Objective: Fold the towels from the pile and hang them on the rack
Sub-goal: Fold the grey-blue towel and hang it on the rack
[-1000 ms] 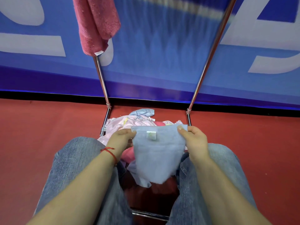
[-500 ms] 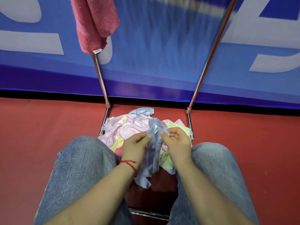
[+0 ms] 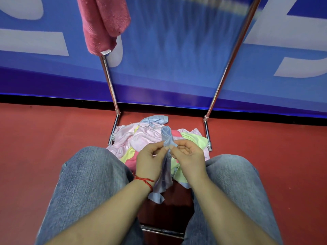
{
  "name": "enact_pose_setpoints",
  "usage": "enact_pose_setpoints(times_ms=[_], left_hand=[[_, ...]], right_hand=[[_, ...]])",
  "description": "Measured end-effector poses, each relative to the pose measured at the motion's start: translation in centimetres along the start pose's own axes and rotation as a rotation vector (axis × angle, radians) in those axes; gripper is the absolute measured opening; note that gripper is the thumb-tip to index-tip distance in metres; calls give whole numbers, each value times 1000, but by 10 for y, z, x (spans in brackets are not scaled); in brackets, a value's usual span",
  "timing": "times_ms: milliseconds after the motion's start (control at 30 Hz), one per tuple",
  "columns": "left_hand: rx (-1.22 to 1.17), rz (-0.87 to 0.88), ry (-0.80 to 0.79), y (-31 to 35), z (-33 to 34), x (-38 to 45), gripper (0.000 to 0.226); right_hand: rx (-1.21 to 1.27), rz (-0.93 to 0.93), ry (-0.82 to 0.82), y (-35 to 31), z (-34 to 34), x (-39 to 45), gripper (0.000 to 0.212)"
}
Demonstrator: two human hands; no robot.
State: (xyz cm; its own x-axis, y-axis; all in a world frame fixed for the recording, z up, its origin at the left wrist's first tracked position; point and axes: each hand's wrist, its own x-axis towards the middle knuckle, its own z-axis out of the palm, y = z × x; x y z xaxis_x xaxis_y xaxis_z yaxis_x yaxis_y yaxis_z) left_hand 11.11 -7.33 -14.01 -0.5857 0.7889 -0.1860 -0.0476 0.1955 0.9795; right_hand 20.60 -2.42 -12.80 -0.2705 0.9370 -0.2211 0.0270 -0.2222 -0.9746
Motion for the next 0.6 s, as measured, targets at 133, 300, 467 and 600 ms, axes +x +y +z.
enact_pose_setpoints(times_ms=[133, 300, 467, 600], left_hand=[[101, 98, -13, -1, -1, 1, 19], [129, 168, -74, -3, -3, 1, 26], [149, 211, -71, 2, -6, 3, 27], [238, 233, -88, 2, -12, 6, 15]], right_hand=[[28, 23, -13, -1, -1, 0, 15], [82, 34, -22, -6, -4, -2, 15], [10, -6, -83, -11, -7, -3, 29], [-72, -42, -87, -14, -10, -4, 29]])
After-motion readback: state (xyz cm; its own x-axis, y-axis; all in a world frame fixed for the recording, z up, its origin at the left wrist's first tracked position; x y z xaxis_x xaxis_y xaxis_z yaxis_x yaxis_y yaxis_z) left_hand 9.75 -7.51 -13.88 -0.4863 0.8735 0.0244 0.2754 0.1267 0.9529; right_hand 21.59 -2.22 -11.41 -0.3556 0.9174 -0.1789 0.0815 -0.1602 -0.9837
